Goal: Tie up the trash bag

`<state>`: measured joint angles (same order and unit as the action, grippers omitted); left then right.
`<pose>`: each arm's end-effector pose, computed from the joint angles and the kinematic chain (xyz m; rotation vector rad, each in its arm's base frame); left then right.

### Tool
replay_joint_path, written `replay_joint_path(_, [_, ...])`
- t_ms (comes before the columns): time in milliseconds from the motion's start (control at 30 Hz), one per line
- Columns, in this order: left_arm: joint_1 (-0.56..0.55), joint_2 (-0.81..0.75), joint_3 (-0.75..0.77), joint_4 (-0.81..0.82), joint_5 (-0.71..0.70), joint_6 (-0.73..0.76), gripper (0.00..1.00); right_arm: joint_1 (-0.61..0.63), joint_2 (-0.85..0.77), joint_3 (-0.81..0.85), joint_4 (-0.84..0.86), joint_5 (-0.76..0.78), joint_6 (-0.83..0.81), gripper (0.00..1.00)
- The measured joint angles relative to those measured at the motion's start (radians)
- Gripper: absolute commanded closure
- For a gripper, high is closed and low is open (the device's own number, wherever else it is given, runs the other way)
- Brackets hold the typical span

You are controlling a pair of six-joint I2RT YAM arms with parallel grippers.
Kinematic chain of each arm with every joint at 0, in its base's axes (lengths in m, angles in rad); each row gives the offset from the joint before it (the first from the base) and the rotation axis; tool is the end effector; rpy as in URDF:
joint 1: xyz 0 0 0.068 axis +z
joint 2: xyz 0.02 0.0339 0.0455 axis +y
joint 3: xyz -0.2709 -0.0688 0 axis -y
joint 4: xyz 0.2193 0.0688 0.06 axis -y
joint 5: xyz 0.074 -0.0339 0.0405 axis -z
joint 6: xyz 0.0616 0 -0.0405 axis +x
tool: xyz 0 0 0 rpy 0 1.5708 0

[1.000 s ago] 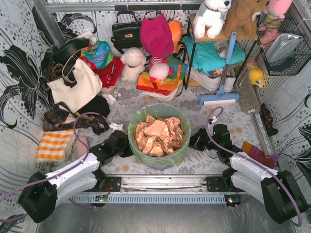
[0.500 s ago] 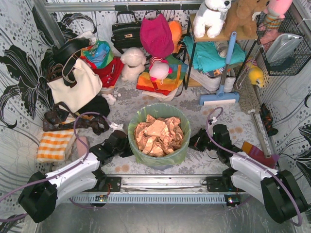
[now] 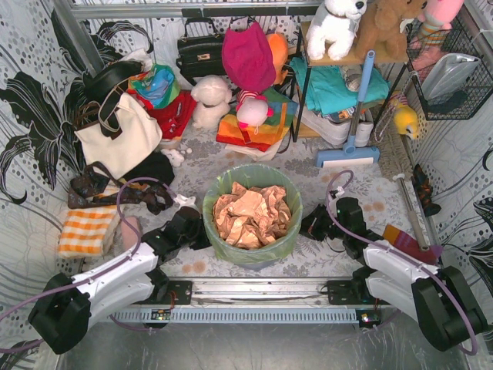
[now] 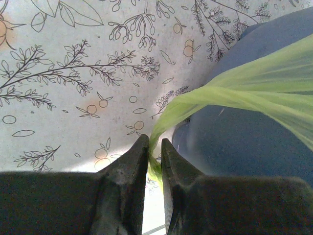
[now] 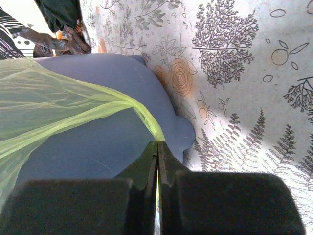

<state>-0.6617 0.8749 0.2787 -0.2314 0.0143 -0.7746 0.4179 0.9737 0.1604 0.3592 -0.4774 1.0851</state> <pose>0.1204 -0.0949 0.1481 -0.1347 2.5085 -0.6577 0.1509 0.0980 0.1630 0.4148 2.2442 1.3634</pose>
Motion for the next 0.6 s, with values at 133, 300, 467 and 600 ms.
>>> replay_joint_path(133, [0.0,-0.001,0.0,0.0,0.0,0.002,0.75,0.0,0.014,0.0,0.0,0.0,0.0,1.0])
replay_joint_path(300, [0.0,-0.005,0.0,0.0,0.0,0.003,0.75,0.0,0.028,0.0,0.0,0.001,0.0,0.82])
replay_joint_path(467, [0.0,-0.009,0.0,0.0,0.0,0.003,0.74,0.0,0.029,0.001,-0.001,0.003,0.002,0.61])
replay_joint_path(600, [0.0,-0.015,0.0,0.0,-0.002,0.003,0.74,0.0,0.029,0.001,-0.001,0.003,0.003,0.62])
